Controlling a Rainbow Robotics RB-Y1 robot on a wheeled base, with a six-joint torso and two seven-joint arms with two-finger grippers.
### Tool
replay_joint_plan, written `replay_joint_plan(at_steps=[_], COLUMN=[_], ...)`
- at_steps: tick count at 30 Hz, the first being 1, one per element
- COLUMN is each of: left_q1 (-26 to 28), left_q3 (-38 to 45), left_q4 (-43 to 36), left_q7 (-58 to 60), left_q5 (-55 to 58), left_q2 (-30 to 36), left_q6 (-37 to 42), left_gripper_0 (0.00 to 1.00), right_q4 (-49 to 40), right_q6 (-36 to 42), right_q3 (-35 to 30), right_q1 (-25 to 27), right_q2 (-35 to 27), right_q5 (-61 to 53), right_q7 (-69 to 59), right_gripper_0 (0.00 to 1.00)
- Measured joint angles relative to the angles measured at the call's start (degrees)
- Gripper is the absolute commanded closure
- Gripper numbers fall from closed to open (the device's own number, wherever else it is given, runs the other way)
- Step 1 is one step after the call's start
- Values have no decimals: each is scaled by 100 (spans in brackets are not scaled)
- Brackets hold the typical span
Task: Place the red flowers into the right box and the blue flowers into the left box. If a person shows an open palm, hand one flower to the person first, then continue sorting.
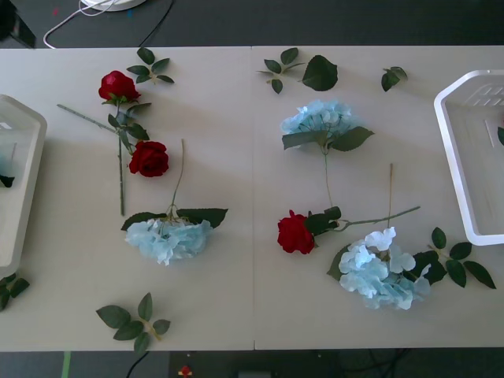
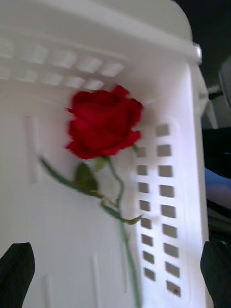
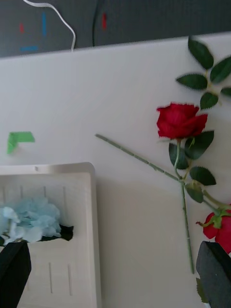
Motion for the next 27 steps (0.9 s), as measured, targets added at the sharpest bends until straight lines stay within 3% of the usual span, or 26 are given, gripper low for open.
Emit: replay_joint_plan(at_steps=[7,17,21,27], left_q1=[15,27,27,28], left_q3=[-1172,-1364,-1417,-1439], left_q4=[398,1316,1706,2392], left_q7=[0,1,3,4], left_q5=[128,201,200,45], left_q2=[-35,-715,-1056,-1626], left_q6=[-830,-1753,-2355,-3099], left_gripper_0=[0,0,0,0], right_q4=[-1836,-3924,-4268,-4625], right_q6=[814,1127,1168,1774], right_q3=[-753,-2143,-2234,-2230], right_q1=[960,2919,3318,3384], right_q2=[-219,-227,-227,-228], right_q5=[-575,-1439,-1714,-2201], right_q7=[-4,-638,-1835,-3657], right_gripper_0=[0,0,0,0])
